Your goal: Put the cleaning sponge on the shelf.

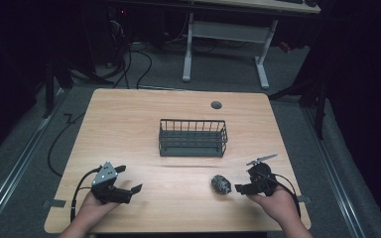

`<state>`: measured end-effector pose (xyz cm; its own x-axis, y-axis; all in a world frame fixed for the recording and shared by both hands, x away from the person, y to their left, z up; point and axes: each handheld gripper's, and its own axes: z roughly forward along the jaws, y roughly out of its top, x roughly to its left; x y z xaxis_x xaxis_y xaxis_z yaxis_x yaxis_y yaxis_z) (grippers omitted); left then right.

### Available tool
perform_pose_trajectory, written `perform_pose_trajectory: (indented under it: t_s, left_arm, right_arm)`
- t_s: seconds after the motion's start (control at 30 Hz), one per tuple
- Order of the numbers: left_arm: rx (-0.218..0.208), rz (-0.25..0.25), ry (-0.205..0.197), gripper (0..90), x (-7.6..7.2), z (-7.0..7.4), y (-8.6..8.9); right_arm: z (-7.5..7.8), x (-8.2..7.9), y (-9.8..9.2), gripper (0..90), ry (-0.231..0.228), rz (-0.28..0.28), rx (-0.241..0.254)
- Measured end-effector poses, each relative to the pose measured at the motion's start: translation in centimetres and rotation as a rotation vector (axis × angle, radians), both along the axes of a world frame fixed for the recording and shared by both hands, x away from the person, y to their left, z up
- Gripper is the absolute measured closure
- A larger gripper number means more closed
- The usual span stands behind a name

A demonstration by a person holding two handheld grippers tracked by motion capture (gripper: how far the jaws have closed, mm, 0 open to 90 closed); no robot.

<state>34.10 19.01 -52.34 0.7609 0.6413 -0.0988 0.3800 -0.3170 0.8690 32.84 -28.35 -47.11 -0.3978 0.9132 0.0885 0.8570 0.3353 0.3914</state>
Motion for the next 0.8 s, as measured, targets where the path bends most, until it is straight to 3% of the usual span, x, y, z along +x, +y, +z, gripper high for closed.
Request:
perform_pose_trajectory:
  t_s: [0.33, 0.7, 0.8]
  left_arm:
    - [0.0, 0.001, 0.0, 5.7, 0.0, 0.0, 0.1]
    - [-0.003, 0.001, -0.001, 5.7, 0.0, 0.1, 0.1]
    - [-0.002, 0.001, 0.0, 5.7, 0.0, 0.0, 0.1]
  right_arm:
    - [0.8, 0.8, 0.4, 29.4, 0.138, 0.046, -0.057]
    - [1.2, 1.2, 1.0, 26.6, 0.201, 0.076, -0.094]
    - [1.6, 1.2, 1.5, 26.0, 0.196, 0.095, -0.082]
